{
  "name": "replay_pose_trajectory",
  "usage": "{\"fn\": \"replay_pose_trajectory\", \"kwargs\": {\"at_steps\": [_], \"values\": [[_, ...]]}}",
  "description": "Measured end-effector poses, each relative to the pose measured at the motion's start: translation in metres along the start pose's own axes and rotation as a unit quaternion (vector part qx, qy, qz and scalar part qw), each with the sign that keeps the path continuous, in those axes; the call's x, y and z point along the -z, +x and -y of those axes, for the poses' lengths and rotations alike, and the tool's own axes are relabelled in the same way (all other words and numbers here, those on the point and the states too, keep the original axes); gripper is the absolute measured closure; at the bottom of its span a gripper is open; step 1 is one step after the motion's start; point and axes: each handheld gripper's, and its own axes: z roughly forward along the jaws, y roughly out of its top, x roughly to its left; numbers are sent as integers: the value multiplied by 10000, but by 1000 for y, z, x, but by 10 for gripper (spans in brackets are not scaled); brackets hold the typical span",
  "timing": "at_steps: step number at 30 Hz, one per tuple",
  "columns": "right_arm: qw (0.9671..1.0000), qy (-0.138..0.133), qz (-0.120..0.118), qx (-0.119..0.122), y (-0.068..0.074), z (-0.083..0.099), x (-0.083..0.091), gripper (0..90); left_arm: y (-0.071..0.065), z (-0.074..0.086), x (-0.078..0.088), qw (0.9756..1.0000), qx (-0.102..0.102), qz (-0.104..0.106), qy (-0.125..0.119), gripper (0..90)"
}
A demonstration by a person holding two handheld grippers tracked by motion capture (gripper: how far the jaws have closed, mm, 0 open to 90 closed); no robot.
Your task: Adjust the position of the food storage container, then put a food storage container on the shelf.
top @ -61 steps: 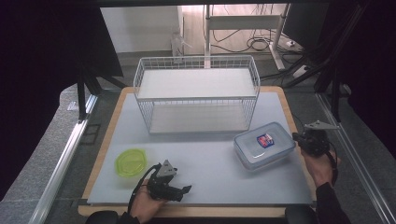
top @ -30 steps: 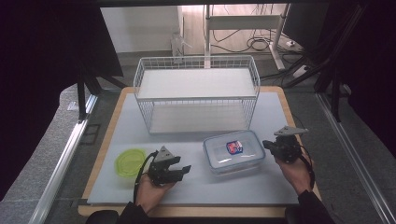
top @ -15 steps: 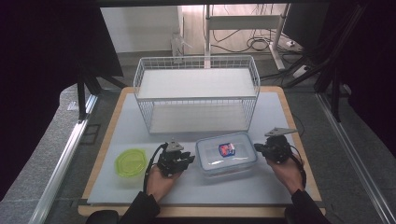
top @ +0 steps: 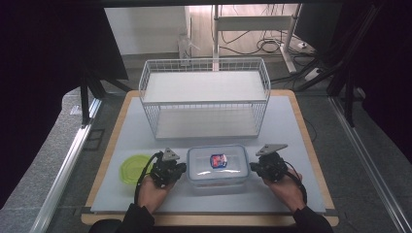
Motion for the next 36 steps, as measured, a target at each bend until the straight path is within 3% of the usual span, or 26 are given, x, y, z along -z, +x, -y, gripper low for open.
{"fn": "replay_pose_trajectory", "kwargs": {"at_steps": [2, 4, 9, 12, 14, 20, 24, 25, 29, 36], "values": [[9999, 29, 7, 123, 4, 0, 1, 900, 0, 3, 5, 9999, -77, -77, 19, 786], [9999, 14, -100, 114, 2, 1, 3, 893, -3, 5, 13, 9990, -264, -357, -60, 668], [9994, -235, 54, 258, -5, 3, 13, 734, -2, 7, 37, 9956, -488, -587, -543, 458], [9986, -379, 199, 318, -5, 3, 20, 609, 3, 8, 41, 9950, -395, -439, -808, 356], [9979, -554, 202, 269, -6, 4, 25, 504, 5, 8, 41, 9952, -304, -420, -834, 298], [9960, -845, 122, 273, -12, 5, 28, 236, 14, 7, 38, 9981, 113, -87, -606, 107], [9956, -908, 52, 212, -16, 6, 27, 162, 14, 6, 37, 9979, 44, 63, -645, 61], [9954, -933, 40, 232, -17, 5, 26, 129, 12, 4, 37, 9975, -94, 118, -690, 57], [9954, -886, 166, 322, -14, 4, 25, 97, 7, 1, 36, 9970, -316, 163, -688, 46], [9942, -1071, -85, 102, -11, -1, 28, 68, 4, -8, 33, 9971, -218, 462, -571, 53]]}}
